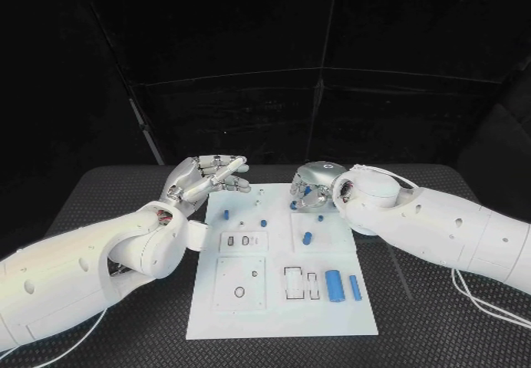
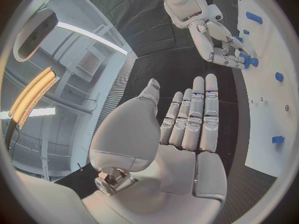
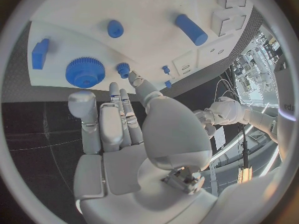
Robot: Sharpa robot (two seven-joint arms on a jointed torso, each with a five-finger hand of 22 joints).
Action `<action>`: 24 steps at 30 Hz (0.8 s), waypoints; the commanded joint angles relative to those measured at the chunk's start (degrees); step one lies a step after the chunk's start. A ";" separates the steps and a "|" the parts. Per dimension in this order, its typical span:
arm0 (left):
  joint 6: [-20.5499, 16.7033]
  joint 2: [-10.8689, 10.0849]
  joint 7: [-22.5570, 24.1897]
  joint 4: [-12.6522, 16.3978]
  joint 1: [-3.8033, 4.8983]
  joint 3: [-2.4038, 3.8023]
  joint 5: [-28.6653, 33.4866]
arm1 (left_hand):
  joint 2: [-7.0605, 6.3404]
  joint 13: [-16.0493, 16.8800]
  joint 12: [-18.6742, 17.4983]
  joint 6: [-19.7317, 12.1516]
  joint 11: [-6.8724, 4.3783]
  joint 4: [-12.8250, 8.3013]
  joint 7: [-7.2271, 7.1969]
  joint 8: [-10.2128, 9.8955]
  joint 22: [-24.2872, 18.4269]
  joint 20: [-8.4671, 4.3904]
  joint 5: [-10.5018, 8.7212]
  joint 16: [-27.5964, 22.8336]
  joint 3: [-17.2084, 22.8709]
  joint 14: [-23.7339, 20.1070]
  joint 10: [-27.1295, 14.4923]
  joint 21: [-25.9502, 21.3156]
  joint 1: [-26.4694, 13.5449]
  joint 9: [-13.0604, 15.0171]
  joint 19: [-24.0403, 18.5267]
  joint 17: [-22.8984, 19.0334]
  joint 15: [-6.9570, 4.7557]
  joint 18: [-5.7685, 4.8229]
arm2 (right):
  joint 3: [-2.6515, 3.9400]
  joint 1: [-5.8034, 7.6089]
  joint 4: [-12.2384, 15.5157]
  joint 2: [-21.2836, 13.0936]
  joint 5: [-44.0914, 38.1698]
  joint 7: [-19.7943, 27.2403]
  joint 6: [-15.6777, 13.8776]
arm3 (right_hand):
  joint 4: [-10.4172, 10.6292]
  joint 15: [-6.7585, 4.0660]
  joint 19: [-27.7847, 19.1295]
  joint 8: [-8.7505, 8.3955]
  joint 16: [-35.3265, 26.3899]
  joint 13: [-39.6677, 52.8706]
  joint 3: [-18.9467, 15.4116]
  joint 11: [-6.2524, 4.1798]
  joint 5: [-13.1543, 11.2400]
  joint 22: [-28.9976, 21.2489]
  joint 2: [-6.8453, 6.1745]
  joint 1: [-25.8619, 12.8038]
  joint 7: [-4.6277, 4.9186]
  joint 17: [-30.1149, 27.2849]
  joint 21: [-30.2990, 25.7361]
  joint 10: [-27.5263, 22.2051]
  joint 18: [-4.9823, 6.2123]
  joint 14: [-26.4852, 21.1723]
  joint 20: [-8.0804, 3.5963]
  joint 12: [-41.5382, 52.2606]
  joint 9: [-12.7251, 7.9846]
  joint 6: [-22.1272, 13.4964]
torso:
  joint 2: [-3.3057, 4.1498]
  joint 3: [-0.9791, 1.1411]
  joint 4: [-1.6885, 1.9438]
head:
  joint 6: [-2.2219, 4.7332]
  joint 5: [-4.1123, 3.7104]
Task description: Assemble the parts on the task board
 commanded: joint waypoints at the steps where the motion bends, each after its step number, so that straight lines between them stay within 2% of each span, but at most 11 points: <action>1: 0.84 -0.13 0.15 0.29 0.09 0.08 -0.35 | 0.26 -0.06 -0.30 0.23 0.12 0.01 0.09 -0.26 0.05 -0.01 0.22 -0.13 -0.33 0.51 0.37 0.30 0.17 -0.11 0.45 0.11 -0.08 0.67 | 0.03 0.15 -0.46 0.50 -0.74 -0.08 1.63 | 0.19 0.24 0.23 -0.08 0.44 0.09 0.24 -0.06 -0.21 0.17 0.12 0.59 -0.07 0.11 0.41 0.25 -0.85 2.25 0.17 0.36 0.05 -0.43 | 0.25 0.03 -0.11 | -0.04 0.17; 9: 0.95 -0.33 0.11 0.61 0.10 0.09 -0.35 | 0.26 -0.06 -0.31 0.23 0.12 0.01 0.09 -0.27 0.05 -0.02 0.22 -0.13 -0.33 0.51 0.37 0.31 0.17 -0.11 0.45 0.11 -0.07 0.67 | 0.00 0.15 -1.90 1.69 -0.76 0.22 2.62 | 0.49 0.16 -0.06 0.09 0.81 0.14 1.21 -0.15 -0.19 0.49 0.63 0.83 -0.19 0.29 0.85 0.70 -0.85 2.10 0.13 0.49 0.11 0.13 | 0.52 0.03 -0.11 | -0.24 0.14; 14: 1.05 -0.44 -0.04 0.84 0.10 0.10 -0.35 | 0.26 -0.11 -0.69 0.13 0.24 -0.05 0.26 -0.54 0.03 -0.02 0.22 -0.34 -0.57 0.39 0.23 0.29 0.11 -0.24 0.47 0.22 0.01 0.60 | -0.03 0.15 -2.65 2.28 -0.76 0.47 2.94 | 1.03 0.21 -0.39 0.05 1.19 0.08 2.85 -0.09 -2.23 0.86 1.40 0.98 -0.17 0.47 1.33 0.79 -0.86 1.95 0.17 0.37 0.07 0.55 | 0.72 0.03 -0.06 | -0.41 0.23; 19: 1.16 -0.47 -0.14 0.91 0.11 0.11 -0.35 | 0.26 -0.11 -0.69 0.13 0.24 -0.05 0.26 -0.54 0.03 -0.02 0.22 -0.34 -0.57 0.39 0.23 0.29 0.11 -0.24 0.47 0.22 0.01 0.60 | -0.05 0.15 -3.01 2.60 -0.76 0.73 3.40 | 1.32 0.22 -0.55 0.13 1.41 0.09 3.86 -0.10 -2.63 1.08 1.61 1.04 -0.18 0.60 1.60 1.08 -0.86 1.90 0.19 0.43 0.10 0.98 | 0.93 0.00 0.03 | -0.47 0.30; 24: 1.26 -0.43 -0.22 0.83 0.12 0.12 -0.35 | 0.27 -0.11 -0.82 0.10 0.29 -0.07 0.32 -0.63 0.02 -0.01 0.22 -0.41 -0.65 0.36 0.19 0.28 0.09 -0.29 0.46 0.26 0.04 0.58 | -0.07 0.15 -3.28 2.84 -0.59 1.06 4.00 | 1.70 0.23 -0.72 0.54 1.69 0.17 5.16 -0.09 -2.66 1.28 1.88 1.13 0.00 0.77 1.90 1.74 -0.86 1.87 0.20 0.64 0.24 2.28 | 0.96 0.01 -0.02 | -0.73 0.41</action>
